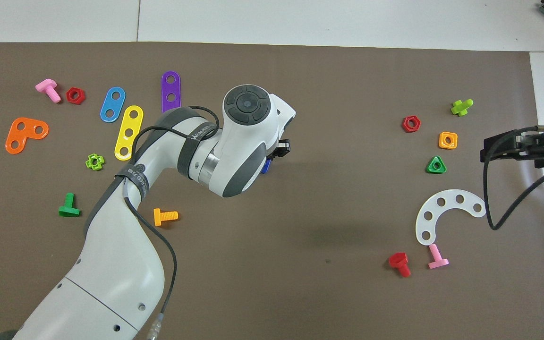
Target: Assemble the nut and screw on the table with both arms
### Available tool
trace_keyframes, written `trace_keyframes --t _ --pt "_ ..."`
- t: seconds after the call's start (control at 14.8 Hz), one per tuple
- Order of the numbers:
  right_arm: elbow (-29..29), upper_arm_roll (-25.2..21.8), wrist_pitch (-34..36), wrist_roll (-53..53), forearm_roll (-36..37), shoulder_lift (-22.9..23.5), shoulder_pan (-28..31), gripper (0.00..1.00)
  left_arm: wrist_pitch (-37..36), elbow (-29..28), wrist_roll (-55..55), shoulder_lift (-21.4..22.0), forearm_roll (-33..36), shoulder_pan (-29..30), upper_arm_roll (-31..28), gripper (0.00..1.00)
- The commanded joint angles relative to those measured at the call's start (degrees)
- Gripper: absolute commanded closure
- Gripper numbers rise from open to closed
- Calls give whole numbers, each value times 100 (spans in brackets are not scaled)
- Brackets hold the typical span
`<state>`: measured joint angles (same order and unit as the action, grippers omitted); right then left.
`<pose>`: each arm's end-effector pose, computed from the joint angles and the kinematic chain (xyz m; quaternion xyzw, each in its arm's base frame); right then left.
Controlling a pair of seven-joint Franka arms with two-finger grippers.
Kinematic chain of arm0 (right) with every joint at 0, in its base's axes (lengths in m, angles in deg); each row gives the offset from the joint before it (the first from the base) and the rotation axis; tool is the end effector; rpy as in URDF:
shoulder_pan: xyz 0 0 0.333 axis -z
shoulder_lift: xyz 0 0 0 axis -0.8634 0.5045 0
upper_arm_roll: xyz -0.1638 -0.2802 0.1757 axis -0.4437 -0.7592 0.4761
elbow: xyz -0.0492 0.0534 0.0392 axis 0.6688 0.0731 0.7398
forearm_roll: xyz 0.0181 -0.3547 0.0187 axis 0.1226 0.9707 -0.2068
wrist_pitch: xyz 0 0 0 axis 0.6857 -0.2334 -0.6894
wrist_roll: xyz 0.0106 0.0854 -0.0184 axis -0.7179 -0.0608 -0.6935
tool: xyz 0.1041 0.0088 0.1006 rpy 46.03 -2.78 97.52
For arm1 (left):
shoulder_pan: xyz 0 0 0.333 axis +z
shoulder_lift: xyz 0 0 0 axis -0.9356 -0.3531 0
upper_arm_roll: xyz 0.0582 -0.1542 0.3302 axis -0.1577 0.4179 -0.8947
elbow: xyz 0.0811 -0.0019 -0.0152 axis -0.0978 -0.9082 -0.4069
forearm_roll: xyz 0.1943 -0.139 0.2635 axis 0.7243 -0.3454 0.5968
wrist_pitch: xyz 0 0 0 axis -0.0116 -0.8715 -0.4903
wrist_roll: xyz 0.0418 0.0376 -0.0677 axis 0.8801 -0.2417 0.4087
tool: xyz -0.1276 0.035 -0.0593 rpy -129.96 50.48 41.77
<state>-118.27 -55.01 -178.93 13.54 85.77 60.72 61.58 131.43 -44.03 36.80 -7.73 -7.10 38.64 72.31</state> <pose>0.5084 0.0044 0.6373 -0.9982 0.0594 0.0100 0.0017 0.5762 -0.4181 0.3724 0.9995 0.0035 -0.0155 0.0283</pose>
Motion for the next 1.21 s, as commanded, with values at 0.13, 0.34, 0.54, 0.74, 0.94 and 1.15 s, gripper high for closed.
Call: trace_keyframes --t 0.13,0.34,0.54,0.74,0.94,1.15 --pt "-64 28 -25 0 -110 -48 49 0 -139 49 39 -10 -106 -87 -67 76" --pt "-64 28 -25 0 -110 -48 49 0 -8 -83 39 -19 -80 -96 -76 76" --pt "-64 28 -25 0 -110 -48 49 0 151 -197 39 -2 -71 -79 -93 77" --pt "-73 28 -25 0 -110 -48 49 0 -112 -75 39 16 -115 -52 -93 76" --pt "-64 28 -25 0 -110 -48 49 0 -394 163 39 -37 -194 -26 -93 76" --pt "-64 28 -25 0 -110 -48 49 0 -482 189 39 -37 -229 -17 -102 76"
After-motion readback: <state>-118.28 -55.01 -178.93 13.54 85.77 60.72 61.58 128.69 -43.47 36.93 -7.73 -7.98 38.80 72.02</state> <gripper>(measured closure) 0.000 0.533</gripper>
